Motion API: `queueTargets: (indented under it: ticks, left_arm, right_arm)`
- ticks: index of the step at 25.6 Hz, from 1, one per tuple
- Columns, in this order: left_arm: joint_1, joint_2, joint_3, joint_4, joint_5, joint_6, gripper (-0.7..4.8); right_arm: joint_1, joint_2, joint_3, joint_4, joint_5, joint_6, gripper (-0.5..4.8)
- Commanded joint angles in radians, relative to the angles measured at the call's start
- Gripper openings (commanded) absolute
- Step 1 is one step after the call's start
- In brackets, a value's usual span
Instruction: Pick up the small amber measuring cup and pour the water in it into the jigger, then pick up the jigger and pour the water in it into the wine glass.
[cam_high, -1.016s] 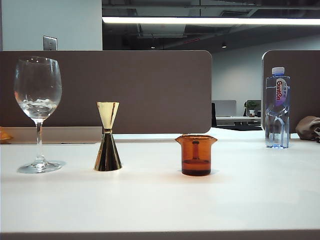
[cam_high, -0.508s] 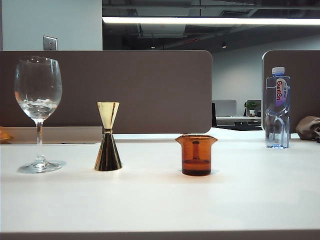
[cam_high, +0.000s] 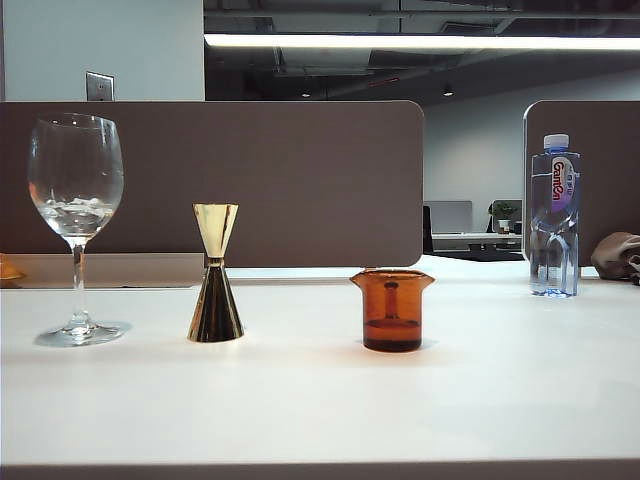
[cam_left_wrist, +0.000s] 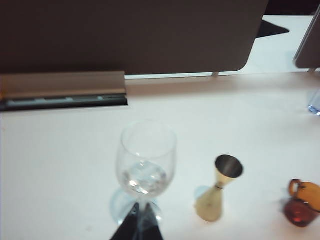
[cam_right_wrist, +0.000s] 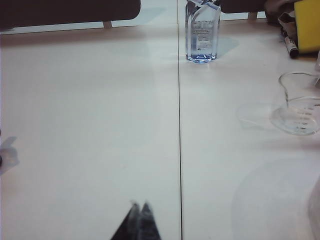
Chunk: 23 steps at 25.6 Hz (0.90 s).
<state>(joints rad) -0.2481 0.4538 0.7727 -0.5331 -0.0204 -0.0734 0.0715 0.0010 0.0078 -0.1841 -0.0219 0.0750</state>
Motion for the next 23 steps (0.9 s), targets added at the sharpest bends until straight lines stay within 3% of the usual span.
queueTargets:
  ticks: [1, 4, 9, 12, 14, 23]
  left_arm:
    - [-0.040, 0.003, 0.005, -0.048, 0.002, -0.107, -0.02]
    - [-0.065, 0.015, 0.005, -0.102, 0.014, -0.147, -0.02]
    - [-0.072, 0.043, 0.005, -0.153, 0.129, -0.156, -0.02]
    - [-0.079, 0.050, 0.005, -0.109, 0.273, -0.173, -0.02]
    - [-0.092, 0.050, 0.006, -0.093, 0.383, -0.119, -0.02]
    - [-0.097, 0.055, 0.064, -0.151, 0.329, -0.048, -0.02]
  right_arm:
    - [-0.001, 0.001, -0.007, 0.005, 0.001, 0.003, 0.00]
    - [-0.001, 0.001, -0.007, 0.005, 0.001, 0.003, 0.00]
    - [-0.001, 0.001, -0.007, 0.005, 0.001, 0.003, 0.00]
    - [-0.001, 0.001, -0.007, 0.005, 0.001, 0.003, 0.00]
    - [-0.001, 0.001, -0.007, 0.005, 0.001, 0.003, 0.00]
    - [-0.001, 0.001, -0.007, 0.005, 0.001, 0.003, 0.00]
